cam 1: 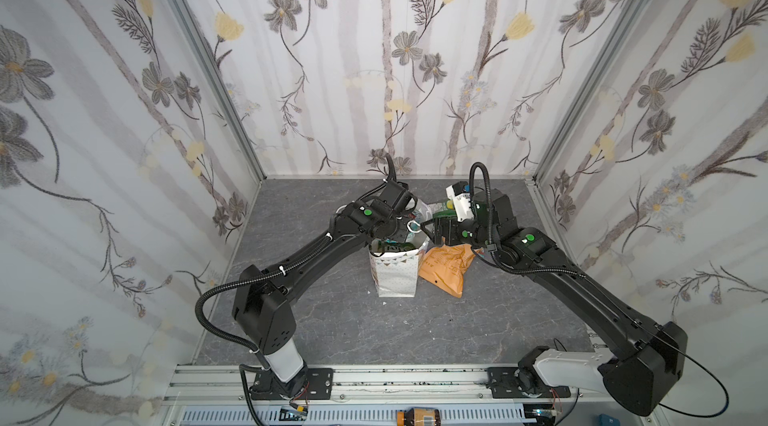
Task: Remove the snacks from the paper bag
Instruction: 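Lift the teal pack out with the left gripper while right gripper reaches toward it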
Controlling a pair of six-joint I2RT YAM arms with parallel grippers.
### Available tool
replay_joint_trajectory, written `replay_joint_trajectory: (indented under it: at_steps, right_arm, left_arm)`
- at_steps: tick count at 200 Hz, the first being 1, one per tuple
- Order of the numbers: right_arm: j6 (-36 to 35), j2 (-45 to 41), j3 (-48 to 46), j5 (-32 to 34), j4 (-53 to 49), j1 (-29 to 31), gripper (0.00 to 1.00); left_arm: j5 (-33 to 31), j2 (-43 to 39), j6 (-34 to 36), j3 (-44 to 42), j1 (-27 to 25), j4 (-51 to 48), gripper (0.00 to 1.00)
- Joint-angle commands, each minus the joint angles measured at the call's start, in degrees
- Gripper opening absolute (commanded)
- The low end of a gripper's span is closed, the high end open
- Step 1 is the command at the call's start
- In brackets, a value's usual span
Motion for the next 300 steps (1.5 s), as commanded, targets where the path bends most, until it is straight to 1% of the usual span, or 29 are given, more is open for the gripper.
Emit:
replay_joint_trajectory:
  at_steps: [1,58,78,115,155,209,255,276,300]
  right_arm:
    - [1.2,-1.2,0.5,-0.6,4.0,0.0,0.90]
    - [2.6,-4.6,0.1,-0.9,7.3,0.0,0.93]
    - [3.3,-6.2,-0.4,0.4,8.4,0.0,0.93]
    - [5.1,-11.2,-3.9,4.9,12.8,-0.3,0.95]
    - [6.6,-15.0,-6.1,6.9,14.8,-1.5,0.96]
    - [9.6,-19.0,-9.0,7.7,18.7,-3.1,0.98]
    - [12.7,-21.2,-9.8,5.8,21.0,-4.6,1.00]
    - [14.8,-21.7,-9.5,3.4,22.2,-5.5,1.00]
    - [17.0,-21.8,-8.8,0.2,23.6,-6.4,1.00]
  left_arm:
    - [-1.7,-0.7,1.0,1.3,0.0,0.5,0.00]
    - [-2.6,-1.1,1.9,3.4,0.0,-0.4,0.00]
    - [-3.1,-1.8,2.2,3.9,0.0,-0.5,0.00]
    - [-3.9,-3.5,3.3,5.0,-0.2,-0.8,0.00]
    - [-4.8,-4.7,4.0,6.2,-0.3,-0.9,0.00]
    - [-5.8,-6.3,5.7,8.7,-0.8,-0.3,0.00]
    - [-6.8,-7.5,7.8,11.6,-1.9,-0.2,0.00]
    - [-7.1,-8.1,9.7,12.4,-3.0,0.6,0.00]
    - [-7.4,-9.4,13.3,12.5,-5.5,2.6,0.00]
